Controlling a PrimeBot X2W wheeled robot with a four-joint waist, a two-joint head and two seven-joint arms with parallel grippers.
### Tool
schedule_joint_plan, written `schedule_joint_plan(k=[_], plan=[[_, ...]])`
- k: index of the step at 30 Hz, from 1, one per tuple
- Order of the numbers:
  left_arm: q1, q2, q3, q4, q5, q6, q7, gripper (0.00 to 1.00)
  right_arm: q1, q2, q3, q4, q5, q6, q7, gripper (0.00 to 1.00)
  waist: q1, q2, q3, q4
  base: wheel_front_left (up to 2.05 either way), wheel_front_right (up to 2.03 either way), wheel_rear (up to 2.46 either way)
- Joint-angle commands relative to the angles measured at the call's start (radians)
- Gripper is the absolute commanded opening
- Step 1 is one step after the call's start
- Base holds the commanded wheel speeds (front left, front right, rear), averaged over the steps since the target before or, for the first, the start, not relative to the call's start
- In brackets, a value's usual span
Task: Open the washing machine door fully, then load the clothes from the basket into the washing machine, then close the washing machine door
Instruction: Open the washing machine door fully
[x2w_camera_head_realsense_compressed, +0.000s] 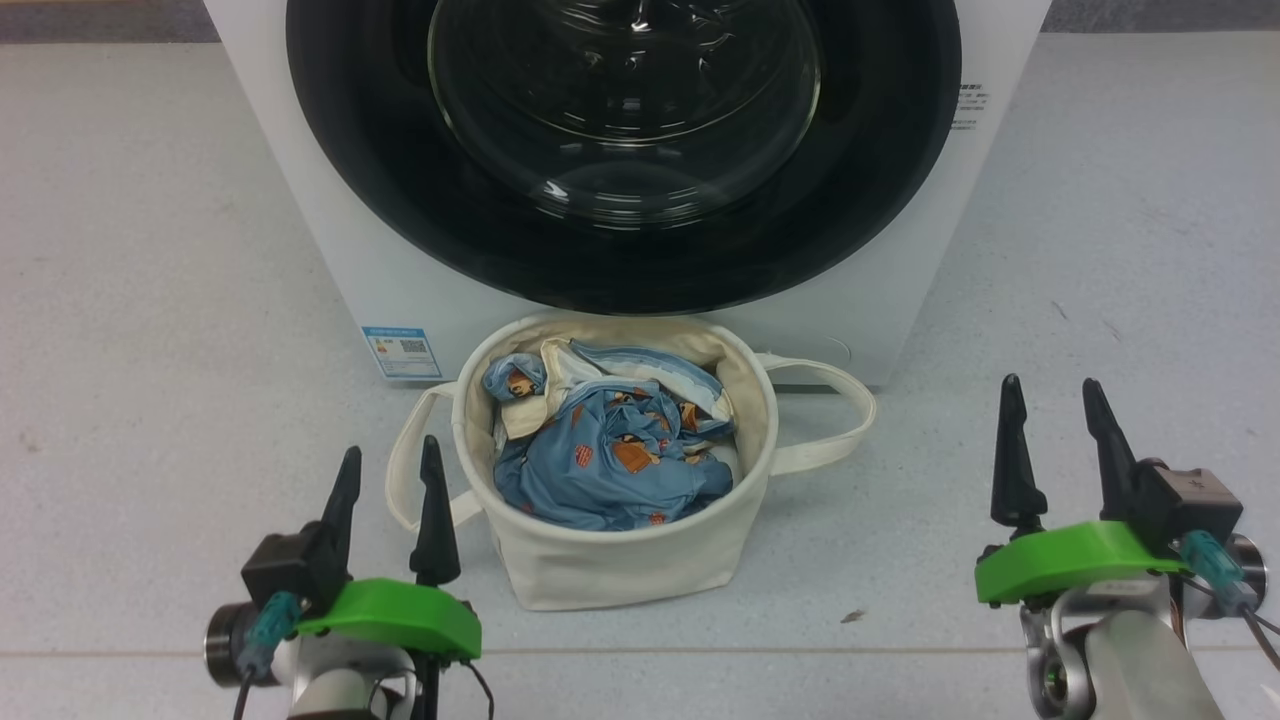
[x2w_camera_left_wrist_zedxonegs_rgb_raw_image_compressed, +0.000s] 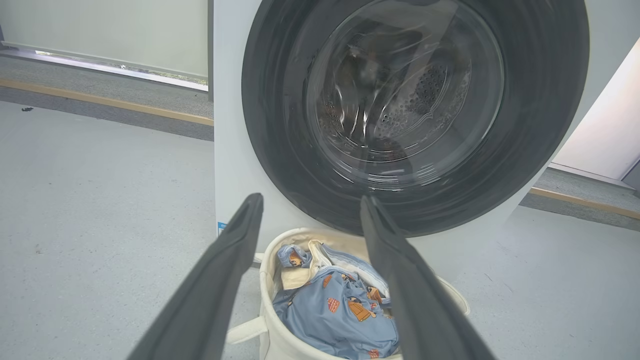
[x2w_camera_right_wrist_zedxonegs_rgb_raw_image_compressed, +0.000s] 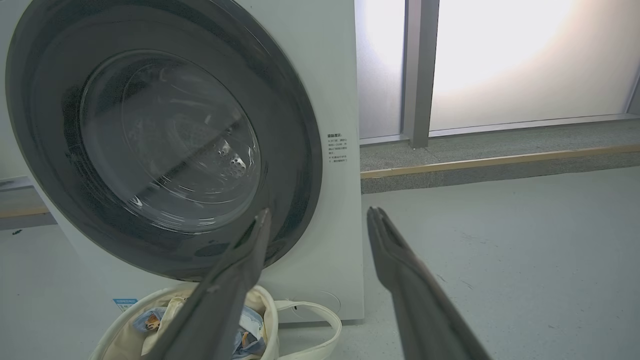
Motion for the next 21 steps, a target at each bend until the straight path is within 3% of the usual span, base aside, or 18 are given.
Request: schedule_joint_plan(k=[1,13,21], plan=[[-0.026,0.013,0.026,-0.034,0.004,0.001,-0.009,1.00,-0.044,-0.003,0.021,-0.031,0.003,0.008,-0.012,1.00,-0.0001,0.0000,-0.001,0.000,0.00,0.00,0.00],[-0.030,0.013,0.020,-0.017,-0.054,-0.028,-0.009,1.00,-0.041,-0.003,0.028,-0.028,0.009,0.008,-0.012,1.00,-0.0001,0.0000,-0.005,0.002,0.02,-0.01,-0.02],[-0.031,0.013,0.014,0.006,-0.041,-0.029,-0.009,1.00,-0.042,-0.003,0.031,-0.026,0.014,0.008,-0.012,1.00,-0.0001,0.0000,-0.008,0.002,0.90,-0.06,-0.85]])
